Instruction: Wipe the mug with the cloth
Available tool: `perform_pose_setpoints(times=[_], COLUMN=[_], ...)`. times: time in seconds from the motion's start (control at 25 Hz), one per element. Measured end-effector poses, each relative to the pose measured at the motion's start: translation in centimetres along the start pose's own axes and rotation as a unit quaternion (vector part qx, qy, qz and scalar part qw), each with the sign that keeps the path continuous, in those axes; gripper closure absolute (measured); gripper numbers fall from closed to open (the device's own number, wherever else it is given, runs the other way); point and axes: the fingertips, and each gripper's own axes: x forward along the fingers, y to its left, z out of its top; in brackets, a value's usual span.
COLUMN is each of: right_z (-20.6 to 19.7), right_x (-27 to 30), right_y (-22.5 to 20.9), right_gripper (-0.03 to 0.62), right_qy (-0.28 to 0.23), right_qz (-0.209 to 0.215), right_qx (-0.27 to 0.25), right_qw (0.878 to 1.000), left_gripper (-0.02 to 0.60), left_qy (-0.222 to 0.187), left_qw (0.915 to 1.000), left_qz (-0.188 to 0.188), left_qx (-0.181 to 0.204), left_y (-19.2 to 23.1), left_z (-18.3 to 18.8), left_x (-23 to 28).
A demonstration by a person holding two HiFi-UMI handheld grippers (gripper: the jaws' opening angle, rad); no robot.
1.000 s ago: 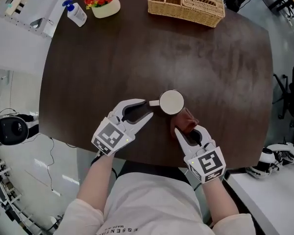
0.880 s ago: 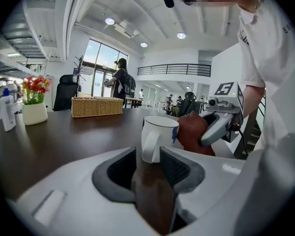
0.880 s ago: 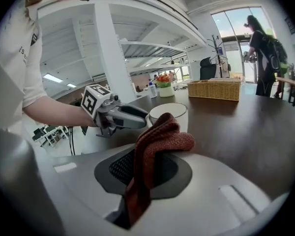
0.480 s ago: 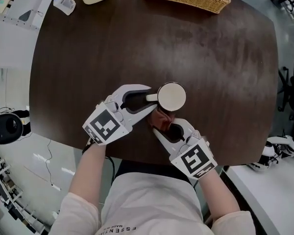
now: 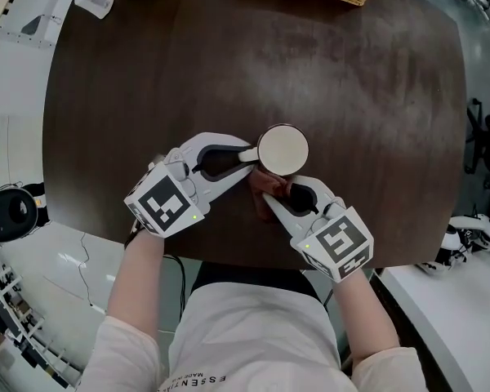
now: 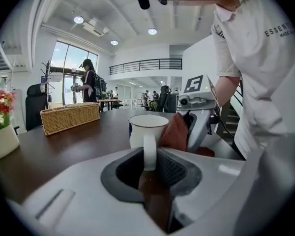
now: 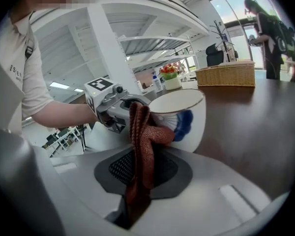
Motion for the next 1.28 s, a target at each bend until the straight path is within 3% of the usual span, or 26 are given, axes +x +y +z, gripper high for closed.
perform_pose_setpoints(times=[0.4,0.6,0.8,0.92,1.04,1.16,1.28], right_z=[-1.2,-1.4,0.3,2.8,5.1,5.2,4.5], right_x=[-2.5,-4.0,-5.7,-5.7,-4.0,-2.2,-1.5], right_y=[-3.3,-6.0,-9.5,-11.1,-11.2,-10.5,-9.7], right_gripper=[0.503,0.505,0.507,0.507,0.508,0.508,0.510], right_qy=[0.009,0.003,-0.009,-0.022,-0.016,0.030,0.083], right_qz=[-0.032,-0.077,-0.139,-0.158,-0.142,-0.122,-0.118], right_qx=[0.030,0.065,0.062,0.034,-0.029,-0.104,-0.190], right_qw=[0.999,0.995,0.988,0.987,0.989,0.987,0.971], left_gripper=[0.503,0.503,0.503,0.503,0.502,0.502,0.502], left_qy=[0.004,0.008,0.008,0.000,-0.010,-0.015,-0.022], left_qw=[0.9998,0.9997,0.9998,0.9996,0.9991,0.9985,0.9975], left_qz=[-0.017,-0.021,-0.018,-0.015,-0.008,0.003,0.014], left_qx=[0.004,0.003,-0.006,-0.026,-0.041,-0.052,-0.065], left_y=[0.2,0.6,0.7,0.8,0.9,1.0,1.5], left_z=[-0.3,-0.3,-0.6,-0.6,-0.5,-0.4,-0.4], left_x=[-0.3,-0.5,-0.7,-0.7,-0.8,-0.8,-1.0])
